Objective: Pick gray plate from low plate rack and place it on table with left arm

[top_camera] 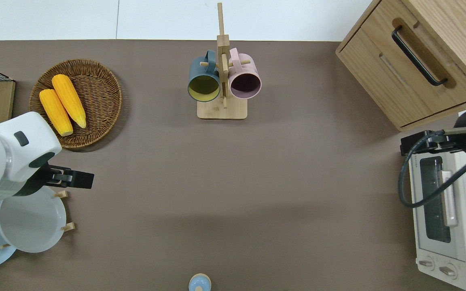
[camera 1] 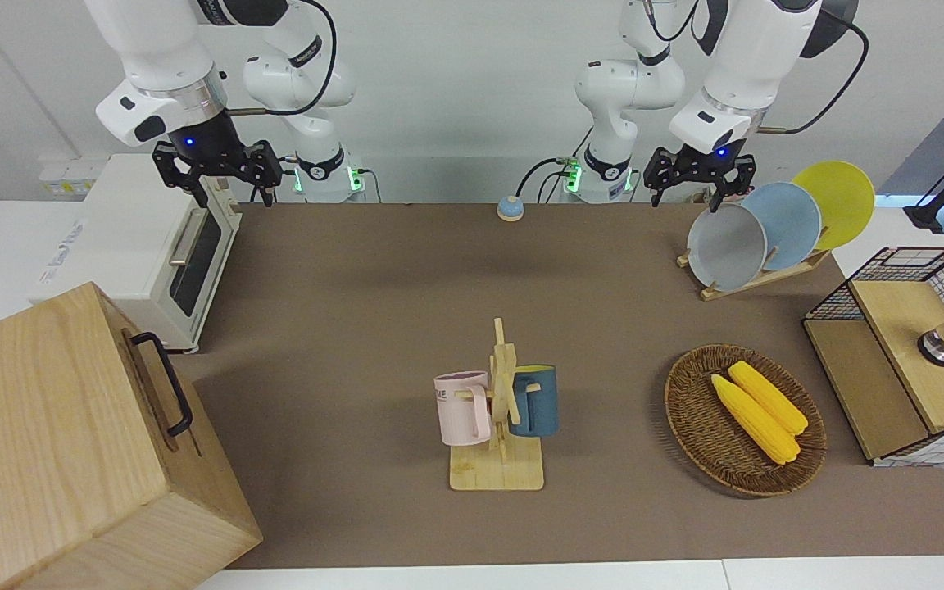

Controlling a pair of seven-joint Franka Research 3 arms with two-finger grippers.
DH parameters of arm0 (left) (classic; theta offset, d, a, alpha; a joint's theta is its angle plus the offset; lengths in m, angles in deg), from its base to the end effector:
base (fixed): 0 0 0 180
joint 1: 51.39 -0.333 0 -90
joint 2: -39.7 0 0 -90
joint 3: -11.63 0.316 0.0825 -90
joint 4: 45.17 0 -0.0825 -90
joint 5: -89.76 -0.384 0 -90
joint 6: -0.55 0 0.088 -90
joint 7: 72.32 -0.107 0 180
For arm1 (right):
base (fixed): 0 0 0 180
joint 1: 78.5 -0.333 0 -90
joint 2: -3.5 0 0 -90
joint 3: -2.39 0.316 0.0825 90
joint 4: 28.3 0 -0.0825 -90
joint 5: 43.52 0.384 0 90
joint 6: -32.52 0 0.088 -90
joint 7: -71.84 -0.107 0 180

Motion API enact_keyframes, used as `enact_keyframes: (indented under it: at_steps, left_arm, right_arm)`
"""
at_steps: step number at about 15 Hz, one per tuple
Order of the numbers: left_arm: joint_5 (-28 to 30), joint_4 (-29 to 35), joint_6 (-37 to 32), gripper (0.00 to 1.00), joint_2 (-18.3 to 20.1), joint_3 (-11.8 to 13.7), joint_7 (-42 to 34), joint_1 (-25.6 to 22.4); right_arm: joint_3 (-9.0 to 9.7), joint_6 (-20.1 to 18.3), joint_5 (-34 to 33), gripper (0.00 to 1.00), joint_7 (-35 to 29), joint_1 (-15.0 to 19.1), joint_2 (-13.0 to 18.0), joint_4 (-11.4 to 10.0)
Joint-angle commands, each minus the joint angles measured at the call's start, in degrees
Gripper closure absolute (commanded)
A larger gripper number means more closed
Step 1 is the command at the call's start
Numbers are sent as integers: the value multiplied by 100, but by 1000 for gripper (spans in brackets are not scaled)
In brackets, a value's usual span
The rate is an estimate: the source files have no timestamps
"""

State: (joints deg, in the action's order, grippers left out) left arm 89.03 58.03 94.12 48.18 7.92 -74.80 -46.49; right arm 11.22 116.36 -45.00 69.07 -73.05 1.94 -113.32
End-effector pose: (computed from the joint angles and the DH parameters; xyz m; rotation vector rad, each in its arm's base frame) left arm 0.5045 -0.0773 0.5994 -3.1035 0.3015 0.0299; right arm 0.5514 0.0283 0.6410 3.1167 0.0133 -0.0721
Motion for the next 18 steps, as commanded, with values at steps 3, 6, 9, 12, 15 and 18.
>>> enact_keyframes:
  at_steps: [3, 6, 9, 12, 15, 18]
  left_arm:
    - [74, 86, 38, 0, 31, 63, -7, -32]
    - [74, 113, 56, 0, 31, 63, -16, -32]
    - [74, 113, 65, 0, 39, 63, -7, -32]
    - [74, 113, 65, 0, 39, 63, 2, -32]
    - [47, 121, 30, 0, 39, 63, -24, -32]
    - [-57, 121, -84, 0, 39, 89, 37, -129]
  right_arm:
    - [-22, -34, 16, 17, -22, -26, -11, 29]
    - [-22, -34, 16, 17, -22, -26, -11, 29]
    - [-22, -34, 16, 17, -22, -26, -11, 29]
    - [-22, -34, 16, 17, -22, -26, -11, 29]
    - [-22, -34, 16, 17, -22, -26, -11, 29]
    - [-22, -34, 16, 17, -22, -26, -11, 29]
